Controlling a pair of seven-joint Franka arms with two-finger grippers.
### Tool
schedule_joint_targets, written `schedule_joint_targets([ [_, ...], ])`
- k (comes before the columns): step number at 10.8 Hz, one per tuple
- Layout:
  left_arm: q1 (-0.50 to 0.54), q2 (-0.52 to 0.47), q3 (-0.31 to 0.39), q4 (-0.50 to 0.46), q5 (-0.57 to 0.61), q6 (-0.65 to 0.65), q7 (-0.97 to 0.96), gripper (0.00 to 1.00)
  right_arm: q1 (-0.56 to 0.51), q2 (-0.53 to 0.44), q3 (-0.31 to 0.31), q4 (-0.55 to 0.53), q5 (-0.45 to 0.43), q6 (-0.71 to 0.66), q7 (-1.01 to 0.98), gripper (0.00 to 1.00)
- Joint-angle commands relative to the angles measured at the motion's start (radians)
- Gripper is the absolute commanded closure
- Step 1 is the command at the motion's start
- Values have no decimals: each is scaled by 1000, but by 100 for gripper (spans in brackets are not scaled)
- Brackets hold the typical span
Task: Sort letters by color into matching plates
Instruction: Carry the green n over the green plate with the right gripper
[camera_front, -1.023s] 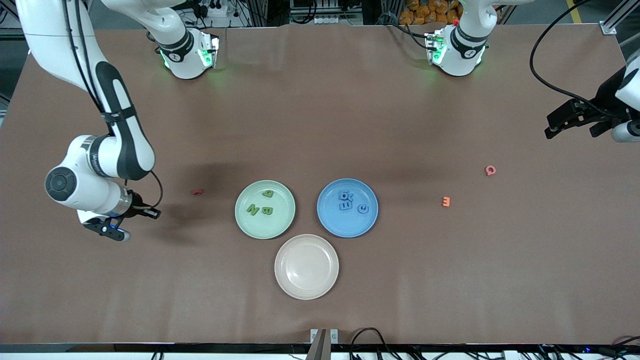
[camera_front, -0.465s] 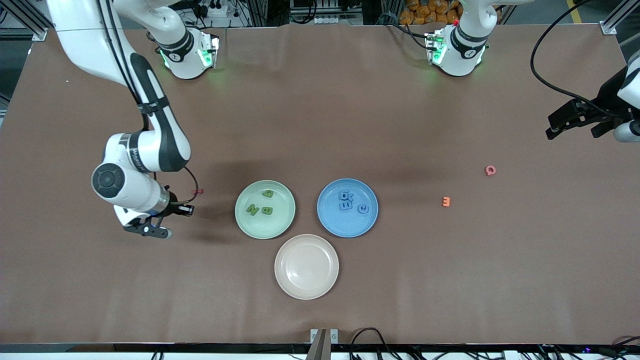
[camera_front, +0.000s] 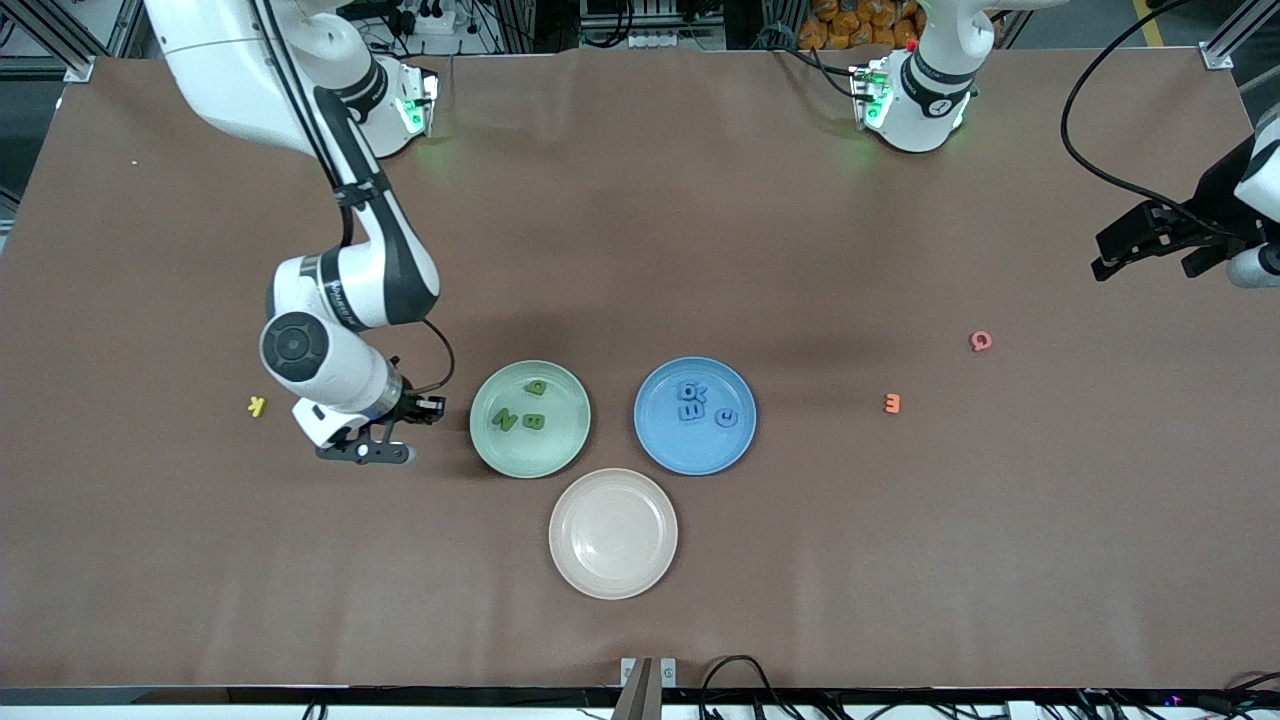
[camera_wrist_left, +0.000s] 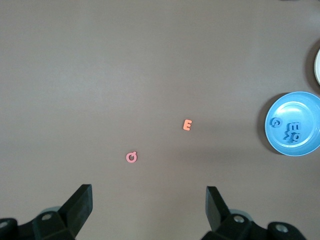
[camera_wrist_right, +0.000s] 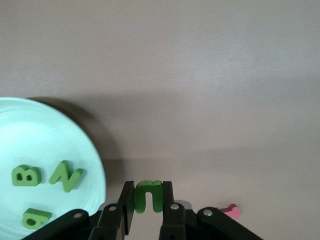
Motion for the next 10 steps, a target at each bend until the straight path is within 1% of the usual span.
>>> schedule_joint_targets([
  [1, 4, 17, 2, 22, -19, 0, 27, 0, 56, 41, -6, 54, -13, -15, -8, 100],
  [8, 6, 18, 7, 22, -24, 0, 27, 0, 170, 127, -5, 142, -2, -15, -5, 100],
  [10, 4, 18, 7, 22, -22, 0, 27, 0, 192, 138, -3, 148, -2, -15, -5, 100],
])
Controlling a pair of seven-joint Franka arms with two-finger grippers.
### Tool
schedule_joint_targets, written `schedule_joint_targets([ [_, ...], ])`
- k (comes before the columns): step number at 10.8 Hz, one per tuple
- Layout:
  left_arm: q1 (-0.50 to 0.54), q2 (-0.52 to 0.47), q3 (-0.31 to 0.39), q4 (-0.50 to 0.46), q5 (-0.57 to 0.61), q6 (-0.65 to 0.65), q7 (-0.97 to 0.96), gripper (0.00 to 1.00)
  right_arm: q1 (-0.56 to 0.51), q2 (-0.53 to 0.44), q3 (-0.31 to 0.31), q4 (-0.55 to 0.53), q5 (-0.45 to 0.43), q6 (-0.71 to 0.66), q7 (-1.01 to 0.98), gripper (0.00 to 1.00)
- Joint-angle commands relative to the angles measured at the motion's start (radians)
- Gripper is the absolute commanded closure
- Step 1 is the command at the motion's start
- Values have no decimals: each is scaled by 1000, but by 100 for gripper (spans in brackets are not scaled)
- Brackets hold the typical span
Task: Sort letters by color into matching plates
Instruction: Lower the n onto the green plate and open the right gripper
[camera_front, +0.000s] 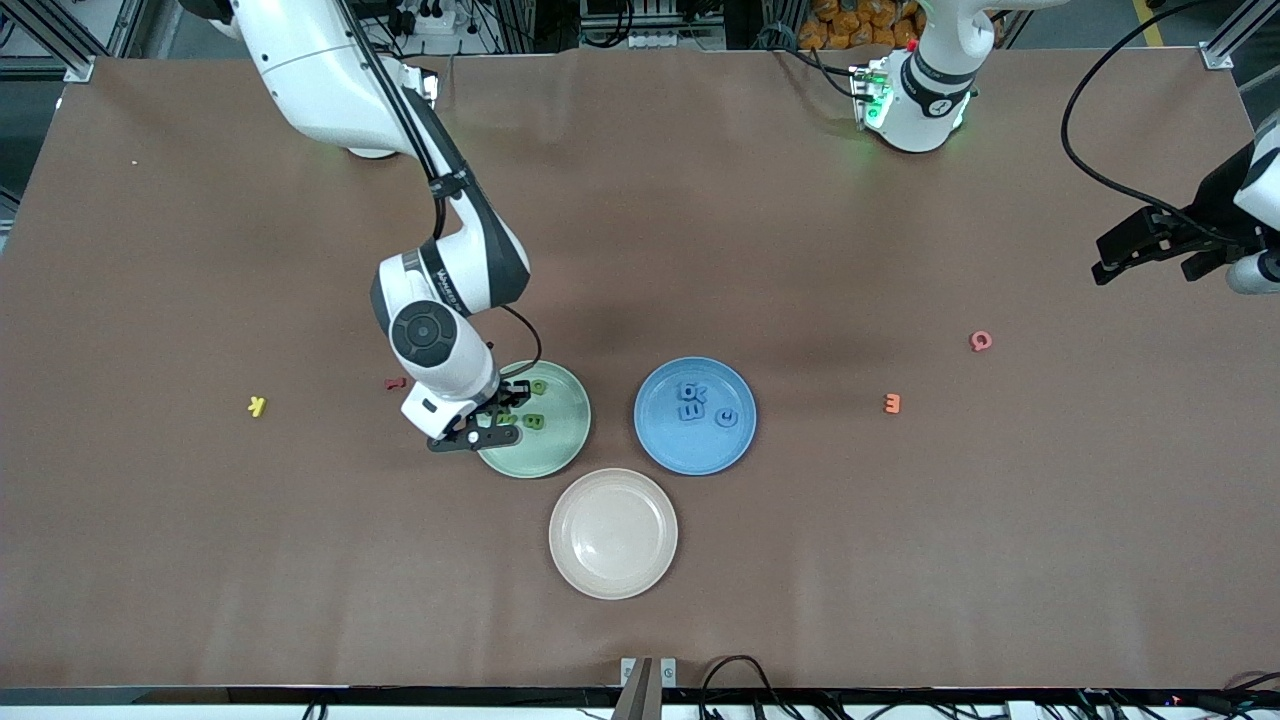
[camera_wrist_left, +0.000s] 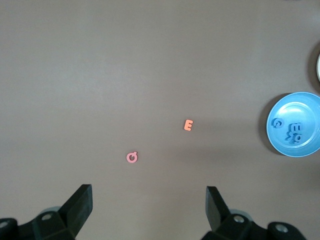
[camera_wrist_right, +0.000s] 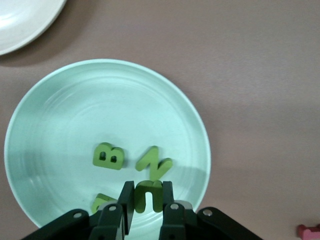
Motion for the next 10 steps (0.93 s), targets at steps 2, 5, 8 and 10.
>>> schedule_joint_targets([
  [2, 4, 11, 4, 21, -24, -3, 27, 0, 36, 32, -4, 45, -3, -16, -1, 67],
  [5, 4, 11, 4, 21, -25, -3, 27, 0, 33, 29, -5, 46, -3, -33, -2, 0],
  [8, 4, 15, 6, 21, -24, -3, 27, 0, 22, 10, -53, 59, -3, -61, -1, 0],
  [10, 6, 21, 6, 21, -25, 3, 27, 0, 8, 0, -109, 59, -13, -61, -11, 0],
])
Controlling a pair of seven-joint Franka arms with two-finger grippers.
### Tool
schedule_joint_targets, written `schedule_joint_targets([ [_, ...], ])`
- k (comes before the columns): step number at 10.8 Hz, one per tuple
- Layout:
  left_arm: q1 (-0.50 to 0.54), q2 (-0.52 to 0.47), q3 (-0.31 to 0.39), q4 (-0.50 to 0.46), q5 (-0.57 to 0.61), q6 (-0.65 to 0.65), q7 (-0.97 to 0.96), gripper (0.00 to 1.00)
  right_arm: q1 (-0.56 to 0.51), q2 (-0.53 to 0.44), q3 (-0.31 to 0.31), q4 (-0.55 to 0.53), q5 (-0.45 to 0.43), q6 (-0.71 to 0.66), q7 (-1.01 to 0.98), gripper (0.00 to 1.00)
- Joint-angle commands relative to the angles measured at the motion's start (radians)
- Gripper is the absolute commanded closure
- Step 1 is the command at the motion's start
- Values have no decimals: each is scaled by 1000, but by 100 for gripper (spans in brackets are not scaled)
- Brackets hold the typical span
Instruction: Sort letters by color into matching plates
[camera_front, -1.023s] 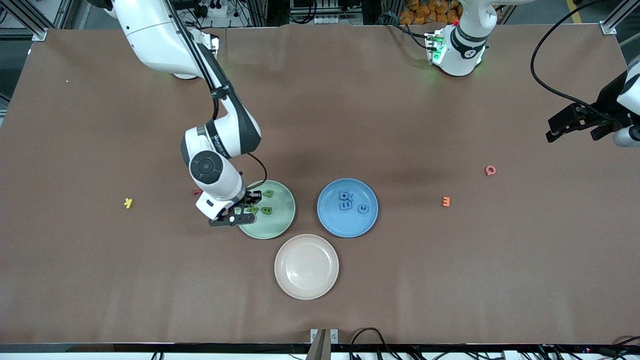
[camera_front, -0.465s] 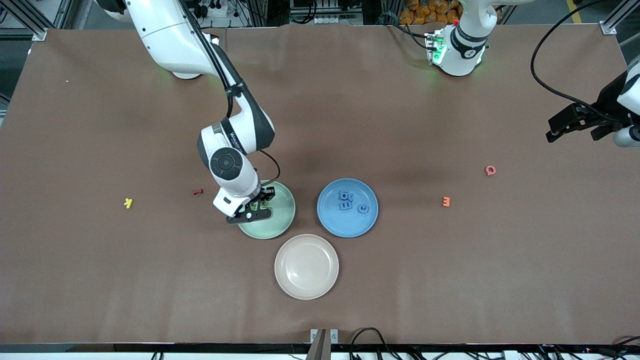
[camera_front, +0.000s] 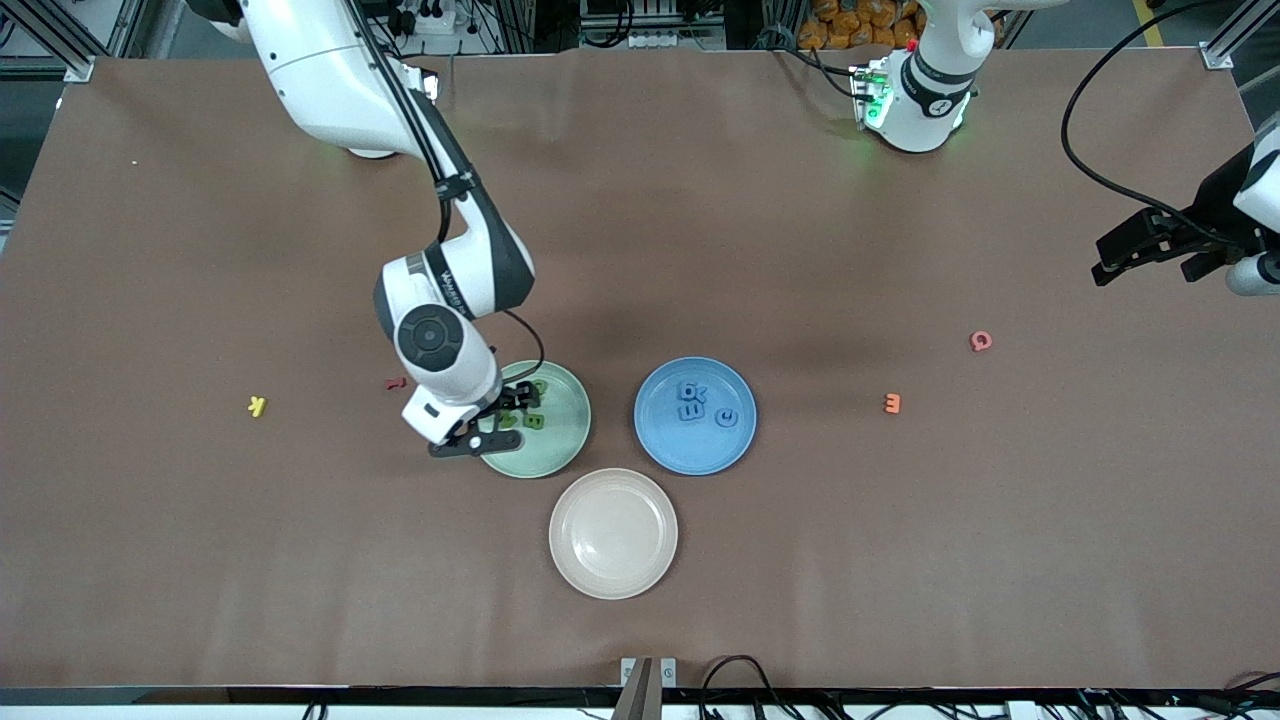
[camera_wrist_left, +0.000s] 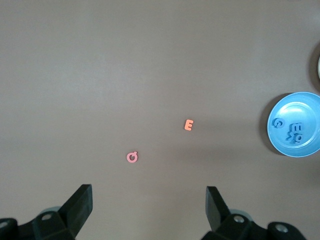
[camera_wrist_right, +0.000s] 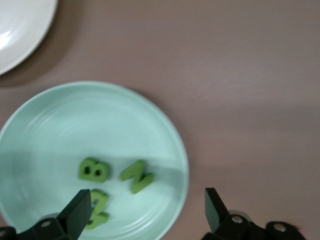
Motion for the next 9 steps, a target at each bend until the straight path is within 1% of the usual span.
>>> schedule_joint_targets([
  [1, 4, 17, 5, 21, -25, 3, 27, 0, -59, -22, -55, 8, -15, -20, -15, 0],
  [3, 5, 17, 5, 21, -25, 3, 27, 0, -145, -23, -55, 14, -21, -18, -18, 0],
  [5, 5, 15, 5, 21, -25, 3, 27, 0, -238, -22, -52, 43, -48, -18, -77, 0],
  [9, 4, 15, 5, 21, -25, 3, 28, 0, -393, -26, -47, 69, -48, -20, -124, 0],
])
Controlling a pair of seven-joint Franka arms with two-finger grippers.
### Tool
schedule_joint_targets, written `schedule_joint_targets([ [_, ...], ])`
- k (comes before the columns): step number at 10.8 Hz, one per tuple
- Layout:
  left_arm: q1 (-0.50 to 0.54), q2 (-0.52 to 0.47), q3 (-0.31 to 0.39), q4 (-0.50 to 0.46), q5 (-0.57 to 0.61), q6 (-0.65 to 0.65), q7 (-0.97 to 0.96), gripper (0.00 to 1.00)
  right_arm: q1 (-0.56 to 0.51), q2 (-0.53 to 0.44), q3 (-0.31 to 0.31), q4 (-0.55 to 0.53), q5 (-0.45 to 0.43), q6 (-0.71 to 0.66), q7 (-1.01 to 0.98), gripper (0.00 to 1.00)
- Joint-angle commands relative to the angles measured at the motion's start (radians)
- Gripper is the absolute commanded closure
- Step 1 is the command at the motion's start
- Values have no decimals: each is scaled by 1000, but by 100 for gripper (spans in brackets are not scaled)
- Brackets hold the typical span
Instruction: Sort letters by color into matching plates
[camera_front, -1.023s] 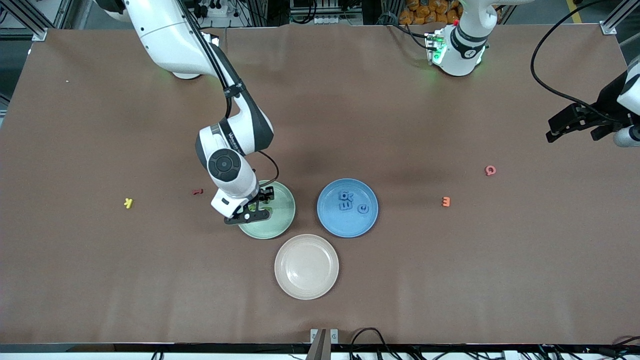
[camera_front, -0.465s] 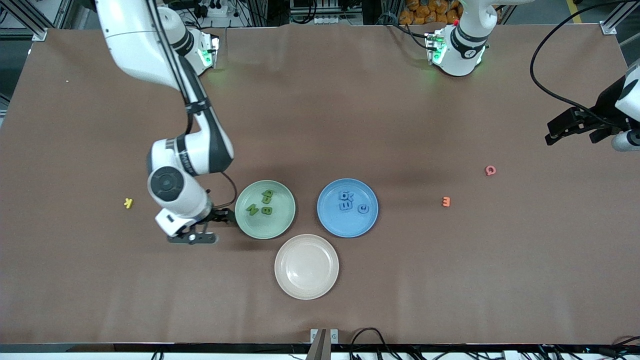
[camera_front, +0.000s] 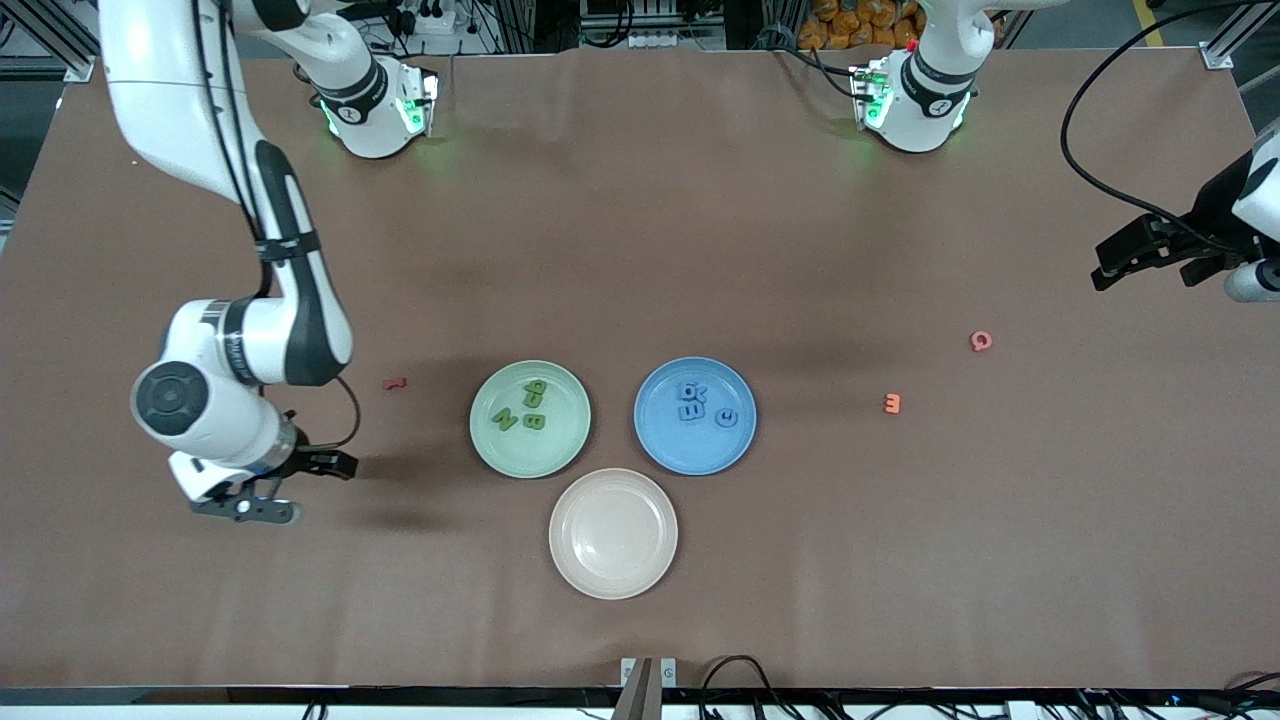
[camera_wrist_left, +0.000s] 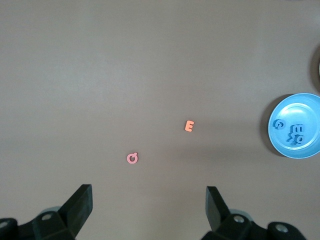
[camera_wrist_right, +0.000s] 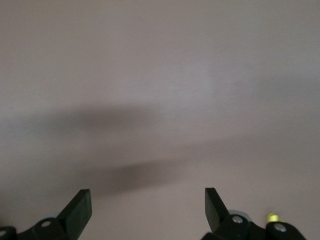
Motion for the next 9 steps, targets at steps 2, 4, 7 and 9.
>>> schedule_joint_targets([
  [2, 4, 7, 4, 19, -25, -2, 28, 0, -134, -23, 22, 21, -17, -18, -74, 0],
  [4, 3, 7, 4, 19, -25, -2, 28, 0, -162, -43, 16, 20, -17, -20, -79, 0],
  [7, 4, 7, 4, 19, -25, -2, 28, 0, -186, -131, 14, 12, -18, -69, -71, 0],
  [9, 4, 7, 4, 19, -25, -1, 28, 0, -205, -202, 14, 15, -17, -138, -71, 0],
])
